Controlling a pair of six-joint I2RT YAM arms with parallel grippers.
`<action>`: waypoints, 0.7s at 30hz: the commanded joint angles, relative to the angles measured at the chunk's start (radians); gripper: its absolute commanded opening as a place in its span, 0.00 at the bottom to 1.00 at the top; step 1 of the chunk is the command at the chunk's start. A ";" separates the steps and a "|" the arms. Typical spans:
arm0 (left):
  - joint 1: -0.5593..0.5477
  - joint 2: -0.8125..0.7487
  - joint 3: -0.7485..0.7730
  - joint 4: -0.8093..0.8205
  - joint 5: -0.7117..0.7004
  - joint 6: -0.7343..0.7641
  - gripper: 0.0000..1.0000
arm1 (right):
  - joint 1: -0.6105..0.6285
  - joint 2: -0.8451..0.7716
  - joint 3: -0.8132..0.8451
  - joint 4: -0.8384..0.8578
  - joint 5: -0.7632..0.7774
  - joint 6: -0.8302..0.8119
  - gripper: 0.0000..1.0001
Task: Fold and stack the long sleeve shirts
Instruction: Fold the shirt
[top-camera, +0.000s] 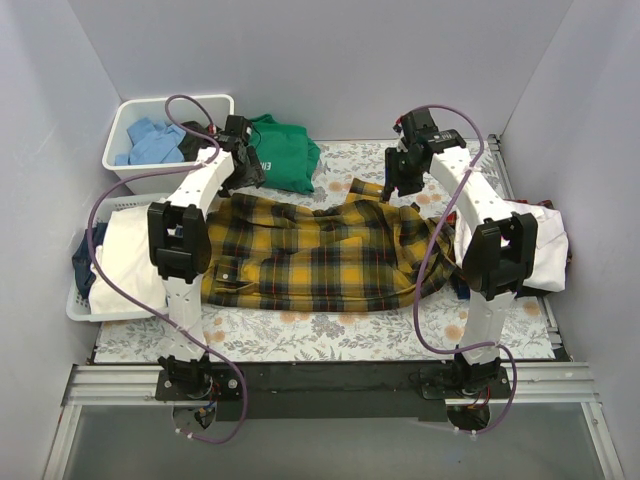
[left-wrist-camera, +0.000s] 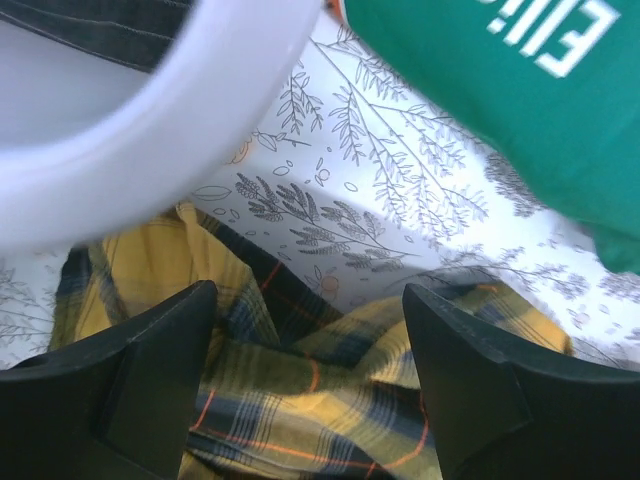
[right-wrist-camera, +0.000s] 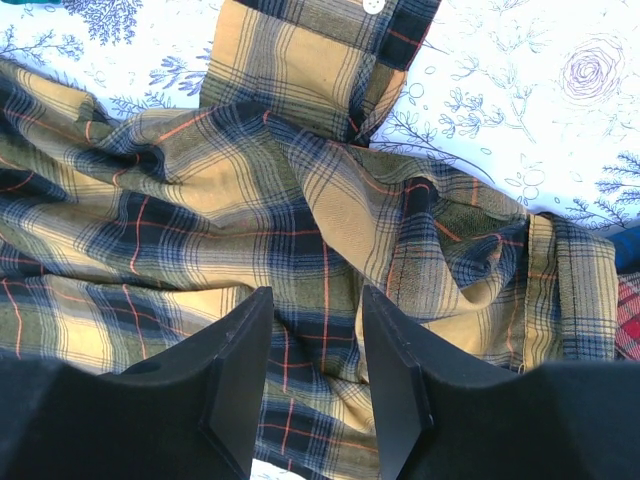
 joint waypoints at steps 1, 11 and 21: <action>0.003 -0.147 0.044 0.001 -0.008 0.000 0.76 | -0.006 0.015 0.035 -0.006 -0.011 -0.010 0.49; 0.003 -0.191 -0.049 -0.007 -0.008 -0.021 0.77 | -0.004 0.025 0.037 -0.006 -0.024 -0.011 0.48; 0.003 -0.164 -0.111 -0.004 -0.002 -0.073 0.77 | -0.004 0.045 0.054 -0.006 -0.025 -0.011 0.48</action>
